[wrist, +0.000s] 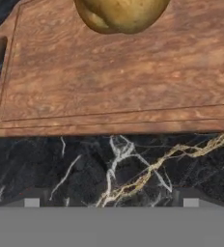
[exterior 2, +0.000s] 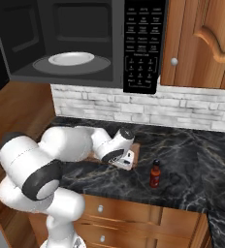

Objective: Retrieve the reheated potato from the microwave, then place the potato, cheese, and condiment on the cutting board.

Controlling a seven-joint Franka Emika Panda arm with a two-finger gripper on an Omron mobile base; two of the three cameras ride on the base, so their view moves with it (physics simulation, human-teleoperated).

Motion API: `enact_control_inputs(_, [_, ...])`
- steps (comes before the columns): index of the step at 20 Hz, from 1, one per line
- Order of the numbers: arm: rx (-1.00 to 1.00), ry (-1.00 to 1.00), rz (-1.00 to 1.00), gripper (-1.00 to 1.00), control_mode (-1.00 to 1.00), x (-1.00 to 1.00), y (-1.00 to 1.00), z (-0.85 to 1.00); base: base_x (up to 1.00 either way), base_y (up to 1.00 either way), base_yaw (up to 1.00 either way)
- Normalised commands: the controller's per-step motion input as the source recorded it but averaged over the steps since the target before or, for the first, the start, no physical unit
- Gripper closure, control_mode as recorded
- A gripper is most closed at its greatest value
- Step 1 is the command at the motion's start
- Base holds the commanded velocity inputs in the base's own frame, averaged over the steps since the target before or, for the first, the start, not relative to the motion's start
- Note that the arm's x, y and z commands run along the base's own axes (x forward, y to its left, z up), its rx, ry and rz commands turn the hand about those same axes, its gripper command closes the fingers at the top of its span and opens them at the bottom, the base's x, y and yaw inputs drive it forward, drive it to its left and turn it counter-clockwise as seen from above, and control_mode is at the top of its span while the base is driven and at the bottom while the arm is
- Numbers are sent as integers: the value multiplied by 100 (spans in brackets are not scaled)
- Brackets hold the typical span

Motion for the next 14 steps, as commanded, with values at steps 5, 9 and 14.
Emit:
enact_control_inputs(5, [0,-1,0,-100,-100,-25,55,80,0,0,0])
enact_control_inputs(9, [0,0,0,-100,-100,0,65,91,0,0,0])
enact_control_inputs(14, [0,0,0,-100,-100,0,63,48,0,0,0])
